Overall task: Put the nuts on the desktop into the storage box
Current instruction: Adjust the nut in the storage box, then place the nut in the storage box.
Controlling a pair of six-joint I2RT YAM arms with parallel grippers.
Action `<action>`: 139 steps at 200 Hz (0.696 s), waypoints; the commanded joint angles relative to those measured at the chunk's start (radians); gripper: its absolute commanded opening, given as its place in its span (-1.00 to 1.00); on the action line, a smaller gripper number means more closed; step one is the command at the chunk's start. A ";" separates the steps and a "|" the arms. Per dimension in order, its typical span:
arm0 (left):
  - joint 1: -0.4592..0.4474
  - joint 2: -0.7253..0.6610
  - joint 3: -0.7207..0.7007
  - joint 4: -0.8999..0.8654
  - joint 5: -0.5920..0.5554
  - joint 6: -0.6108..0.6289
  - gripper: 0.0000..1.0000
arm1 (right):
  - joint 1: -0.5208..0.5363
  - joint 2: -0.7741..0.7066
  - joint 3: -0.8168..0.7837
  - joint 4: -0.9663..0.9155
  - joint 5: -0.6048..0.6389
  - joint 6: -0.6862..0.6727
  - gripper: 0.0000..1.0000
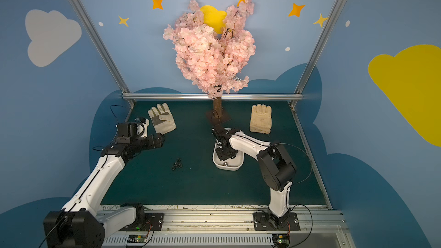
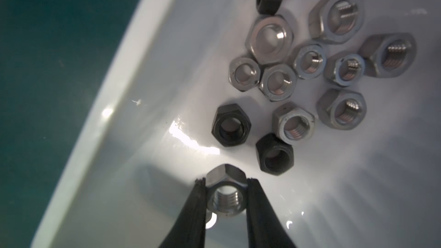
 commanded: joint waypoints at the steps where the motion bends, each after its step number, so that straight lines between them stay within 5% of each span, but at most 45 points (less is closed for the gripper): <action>1: -0.002 -0.004 -0.007 0.009 0.015 -0.005 1.00 | -0.021 -0.031 0.041 -0.040 0.011 -0.014 -0.57; 139: -0.002 -0.004 -0.007 0.006 0.002 -0.003 1.00 | 0.023 0.151 0.232 -0.033 -0.054 -0.011 -0.50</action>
